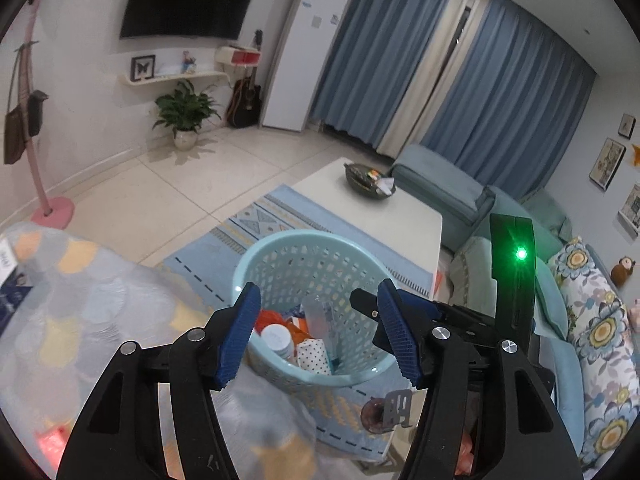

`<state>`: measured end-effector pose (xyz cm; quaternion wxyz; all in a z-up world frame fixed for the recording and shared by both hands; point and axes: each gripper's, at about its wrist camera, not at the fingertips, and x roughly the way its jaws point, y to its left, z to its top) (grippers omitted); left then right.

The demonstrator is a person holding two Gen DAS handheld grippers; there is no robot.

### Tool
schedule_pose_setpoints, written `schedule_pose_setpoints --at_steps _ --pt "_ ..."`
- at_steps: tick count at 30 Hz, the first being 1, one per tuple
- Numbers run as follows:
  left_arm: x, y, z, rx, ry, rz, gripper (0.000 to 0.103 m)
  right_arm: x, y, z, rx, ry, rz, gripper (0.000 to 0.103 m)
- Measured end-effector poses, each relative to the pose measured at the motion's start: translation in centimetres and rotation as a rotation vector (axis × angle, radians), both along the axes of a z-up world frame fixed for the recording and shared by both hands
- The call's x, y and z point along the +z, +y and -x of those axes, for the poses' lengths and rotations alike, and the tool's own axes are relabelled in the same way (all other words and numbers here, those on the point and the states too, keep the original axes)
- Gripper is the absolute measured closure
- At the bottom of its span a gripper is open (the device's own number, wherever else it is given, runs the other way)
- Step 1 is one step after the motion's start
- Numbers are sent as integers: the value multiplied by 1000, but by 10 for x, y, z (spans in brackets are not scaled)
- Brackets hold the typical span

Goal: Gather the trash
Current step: 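Grasp the white milk carton with left gripper while right grasps pink bag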

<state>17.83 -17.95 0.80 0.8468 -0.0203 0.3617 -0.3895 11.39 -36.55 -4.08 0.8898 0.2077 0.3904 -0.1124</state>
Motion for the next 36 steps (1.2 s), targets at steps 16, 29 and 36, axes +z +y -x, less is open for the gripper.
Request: schedule_pose_setpoints --at_steps 16,29,36 --pt "36 143 3 269 -53 101 44 62 145 9 310 -135 122 46" --pt "28 253 -15 614 -52 6 22 12 275 0 606 -9 95 24" --pt "2 282 -45 636 -4 -65 19 -17 297 -13 613 60 115 32"
